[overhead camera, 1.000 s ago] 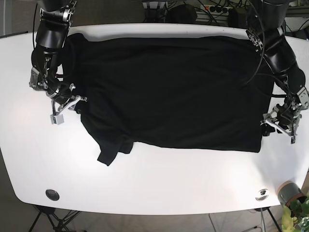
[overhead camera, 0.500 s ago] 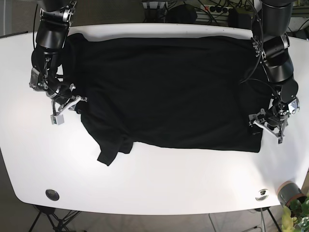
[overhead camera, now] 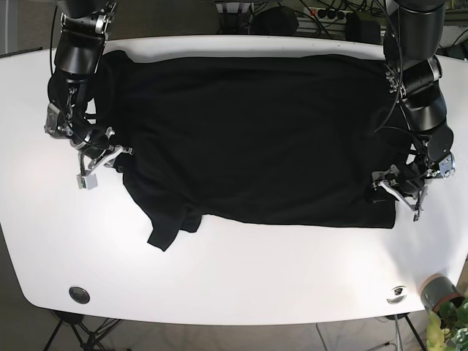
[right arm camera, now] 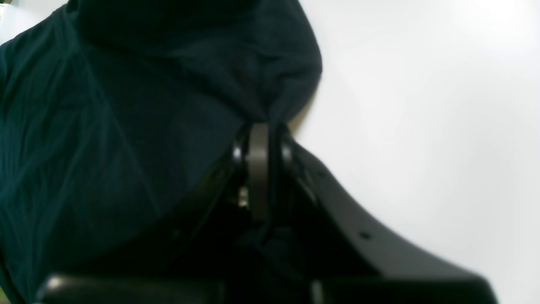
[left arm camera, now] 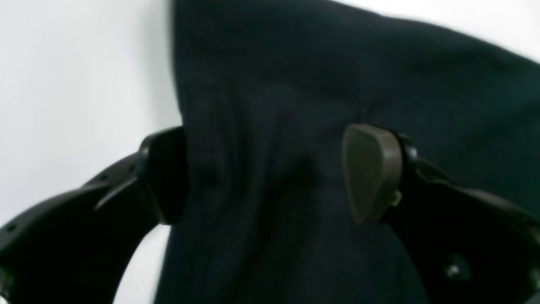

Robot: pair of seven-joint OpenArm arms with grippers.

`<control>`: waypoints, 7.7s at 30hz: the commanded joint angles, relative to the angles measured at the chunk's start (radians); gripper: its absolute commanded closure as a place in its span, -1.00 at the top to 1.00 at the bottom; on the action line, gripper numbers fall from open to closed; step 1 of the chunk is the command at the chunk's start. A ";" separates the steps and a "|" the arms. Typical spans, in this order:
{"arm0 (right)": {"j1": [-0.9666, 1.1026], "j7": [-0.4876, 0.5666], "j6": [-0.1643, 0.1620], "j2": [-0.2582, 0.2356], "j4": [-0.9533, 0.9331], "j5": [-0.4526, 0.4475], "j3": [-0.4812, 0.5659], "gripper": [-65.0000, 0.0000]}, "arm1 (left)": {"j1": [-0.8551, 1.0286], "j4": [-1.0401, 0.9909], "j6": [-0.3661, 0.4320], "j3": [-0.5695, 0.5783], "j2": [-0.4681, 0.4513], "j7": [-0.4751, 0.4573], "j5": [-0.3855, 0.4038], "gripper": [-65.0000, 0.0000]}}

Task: Fold the T-shirt properly
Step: 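Grasp the shirt's side edge with both grippers, then lift the black T-shirt high off the table with both grippers, then swing the shirt down and lay it on the table with both grippers, then drag the held shirt edge toward the arm bases with both grippers, then open both grippers and move them along the shirt's sides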

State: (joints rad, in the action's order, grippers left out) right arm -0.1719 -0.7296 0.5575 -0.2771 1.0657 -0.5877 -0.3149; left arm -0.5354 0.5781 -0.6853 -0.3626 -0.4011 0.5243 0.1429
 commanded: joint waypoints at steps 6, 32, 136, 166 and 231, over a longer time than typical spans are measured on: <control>-0.018 -0.015 -0.004 -0.011 0.008 0.019 0.000 -0.94 | 0.036 0.044 -0.013 0.000 -0.005 0.055 -0.012 -0.13; -0.042 -0.026 -0.004 -0.027 0.129 0.024 0.004 -0.94 | 0.196 0.569 0.100 0.023 0.070 0.066 -0.016 -1.00; 0.280 -0.485 0.002 0.089 0.822 0.028 -0.247 -0.58 | 0.705 1.268 -0.013 -0.326 0.110 0.368 0.036 -1.00; 0.229 -0.206 0.005 0.080 0.446 0.028 -0.092 0.37 | 0.743 1.267 -0.013 -0.355 0.110 0.368 0.034 -1.00; 0.544 -0.206 -0.003 0.088 0.847 -0.033 -0.274 0.22 | 0.858 1.264 -0.013 -0.577 0.135 0.372 0.341 0.22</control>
State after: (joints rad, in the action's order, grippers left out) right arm 0.3904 -0.9497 0.5507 -0.1761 1.9076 -0.6094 -0.5831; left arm 0.3420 1.8286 -0.6991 -0.9337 -0.2466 0.9218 0.4702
